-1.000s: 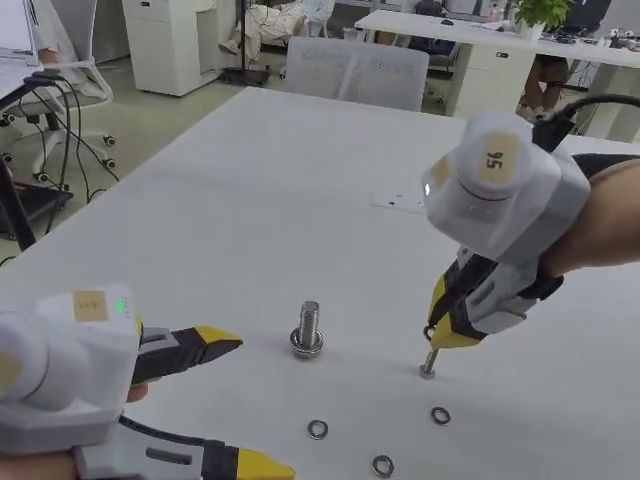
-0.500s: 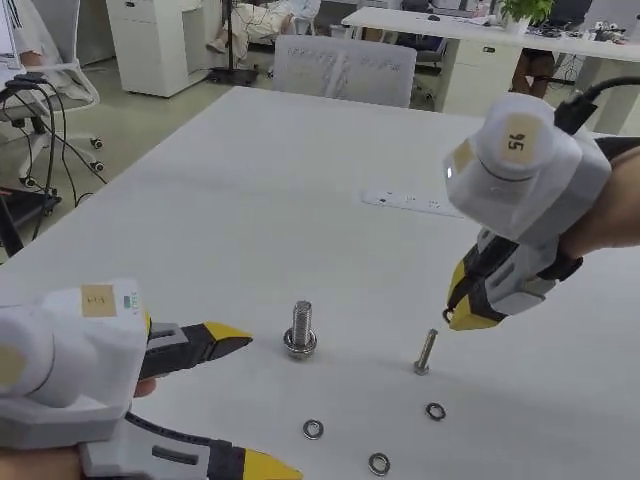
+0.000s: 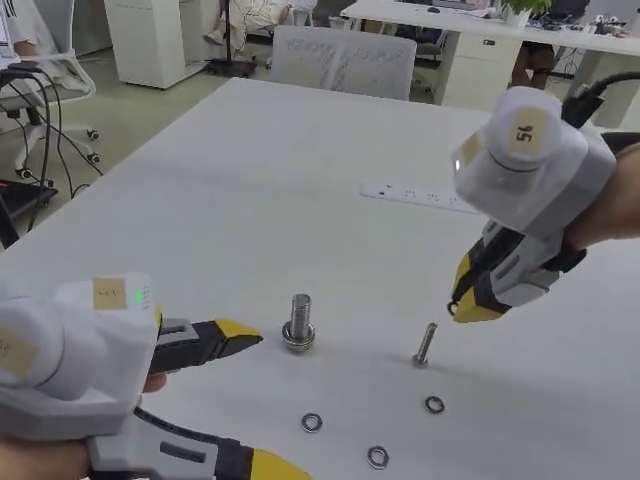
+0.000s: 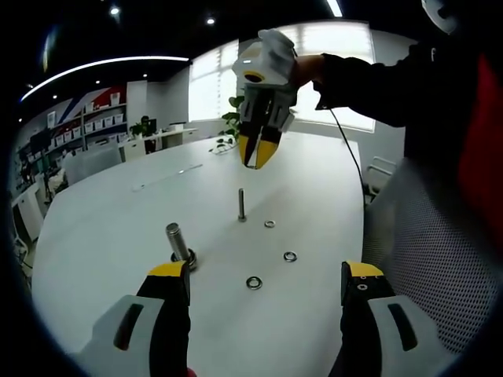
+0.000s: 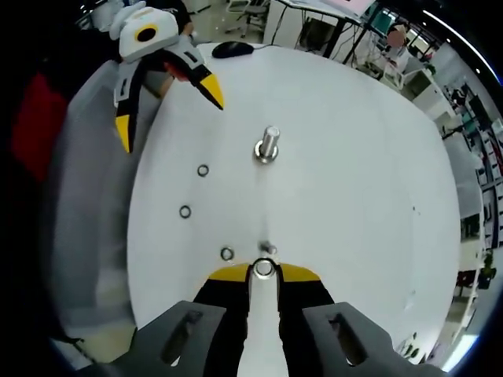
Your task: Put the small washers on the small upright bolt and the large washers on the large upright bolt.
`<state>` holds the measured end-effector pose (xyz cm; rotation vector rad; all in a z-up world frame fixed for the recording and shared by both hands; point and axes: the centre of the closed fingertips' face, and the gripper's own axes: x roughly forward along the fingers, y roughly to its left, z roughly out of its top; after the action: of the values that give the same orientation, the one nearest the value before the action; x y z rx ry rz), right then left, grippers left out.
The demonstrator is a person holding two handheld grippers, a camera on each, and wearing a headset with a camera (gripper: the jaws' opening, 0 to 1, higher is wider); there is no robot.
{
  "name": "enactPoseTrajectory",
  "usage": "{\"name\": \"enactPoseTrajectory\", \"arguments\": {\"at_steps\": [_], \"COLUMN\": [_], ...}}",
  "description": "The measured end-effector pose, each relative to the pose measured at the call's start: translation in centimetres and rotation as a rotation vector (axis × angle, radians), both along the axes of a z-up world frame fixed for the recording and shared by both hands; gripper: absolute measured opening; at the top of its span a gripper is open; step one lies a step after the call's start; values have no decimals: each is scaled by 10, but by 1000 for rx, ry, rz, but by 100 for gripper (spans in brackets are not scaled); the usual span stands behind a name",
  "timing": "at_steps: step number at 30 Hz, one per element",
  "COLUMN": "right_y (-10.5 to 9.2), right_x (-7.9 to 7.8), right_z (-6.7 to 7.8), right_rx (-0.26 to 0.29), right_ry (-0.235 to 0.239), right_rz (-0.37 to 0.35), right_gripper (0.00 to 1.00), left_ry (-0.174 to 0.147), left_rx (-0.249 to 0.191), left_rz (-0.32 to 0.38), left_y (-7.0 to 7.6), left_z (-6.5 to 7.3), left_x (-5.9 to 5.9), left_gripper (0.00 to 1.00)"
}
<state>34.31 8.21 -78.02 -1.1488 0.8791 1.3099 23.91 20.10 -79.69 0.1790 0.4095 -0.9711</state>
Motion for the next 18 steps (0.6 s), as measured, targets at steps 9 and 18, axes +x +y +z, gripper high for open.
{"name": "enactPoseTrajectory", "arguments": {"at_steps": [9,18], "right_y": [5,7], "right_x": [6,8], "right_z": [-12,-22], "right_rx": [-5,-13], "right_ry": [19,30], "right_rz": [22,39], "right_gripper": [14,14], "left_ry": [-3,-10], "left_rx": [-11,-24], "left_rz": [-10,-12], "left_y": [-2,-2], "left_z": [0,3], "left_x": [-2,-3], "left_gripper": [78,78]}}
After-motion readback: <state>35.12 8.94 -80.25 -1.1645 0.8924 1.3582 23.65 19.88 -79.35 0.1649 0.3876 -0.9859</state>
